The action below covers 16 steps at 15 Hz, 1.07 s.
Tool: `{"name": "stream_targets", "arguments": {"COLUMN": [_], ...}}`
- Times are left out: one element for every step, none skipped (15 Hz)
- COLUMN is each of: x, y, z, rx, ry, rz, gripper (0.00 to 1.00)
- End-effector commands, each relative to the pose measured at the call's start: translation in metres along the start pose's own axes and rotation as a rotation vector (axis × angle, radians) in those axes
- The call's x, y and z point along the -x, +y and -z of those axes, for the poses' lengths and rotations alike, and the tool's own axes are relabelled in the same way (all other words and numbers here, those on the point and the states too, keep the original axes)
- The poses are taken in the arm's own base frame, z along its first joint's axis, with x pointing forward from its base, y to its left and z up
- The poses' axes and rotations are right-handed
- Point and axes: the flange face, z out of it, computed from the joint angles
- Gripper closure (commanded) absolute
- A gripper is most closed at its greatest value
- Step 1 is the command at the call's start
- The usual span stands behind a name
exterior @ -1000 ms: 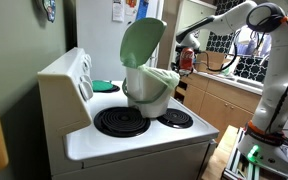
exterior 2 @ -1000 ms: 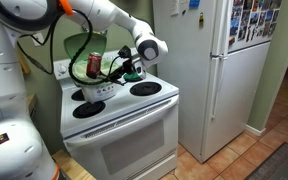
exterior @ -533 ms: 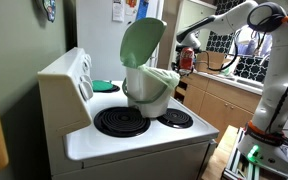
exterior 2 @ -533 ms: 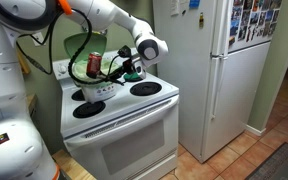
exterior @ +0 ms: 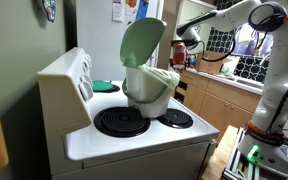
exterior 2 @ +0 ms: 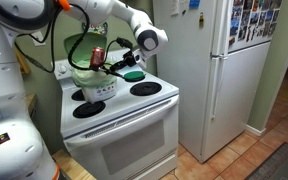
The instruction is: Use the tongs to pick up the red can and put it in the bin
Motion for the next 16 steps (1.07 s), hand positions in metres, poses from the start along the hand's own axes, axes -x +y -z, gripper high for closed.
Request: {"name": "stream_targets", "arguments": {"x": [0.025,0.031,0.036,0.041,0.045,0.05,0.054,0.057,0.06,0.064,0.068,0.073,0.077,0.08,0.085,0.089], "y": [-0.02,-0.026,-0.033,-0.039,-0.045,-0.052,-0.058,-0.066,-0.073,-0.079,-0.084,-0.089,-0.093,-0.095,-0.097,-0.098], "z": [0.014,0.016,0.018,0.018,0.018,0.017,0.016,0.015,0.013,0.011,0.01,0.01,0.01,0.01,0.011,0.011], "rx": [-0.034,-0.034,-0.04,-0.043,-0.041,-0.04,-0.039,-0.04,-0.043,-0.052,-0.059,-0.075,-0.084,-0.095,-0.108,-0.117], "ry": [0.087,0.125,0.159,0.191,0.229,0.271,0.308,0.351,0.378,0.403,0.42,0.435,0.447,0.458,0.468,0.482], "rz": [-0.089,-0.102,-0.109,-0.112,-0.11,-0.1,-0.09,-0.072,-0.059,-0.045,-0.031,-0.017,-0.003,0.006,0.02,0.03], "gripper": [0.68,0.68,0.68,0.68,0.68,0.68,0.68,0.68,0.68,0.68,0.68,0.68,0.68,0.68,0.68,0.68]}}
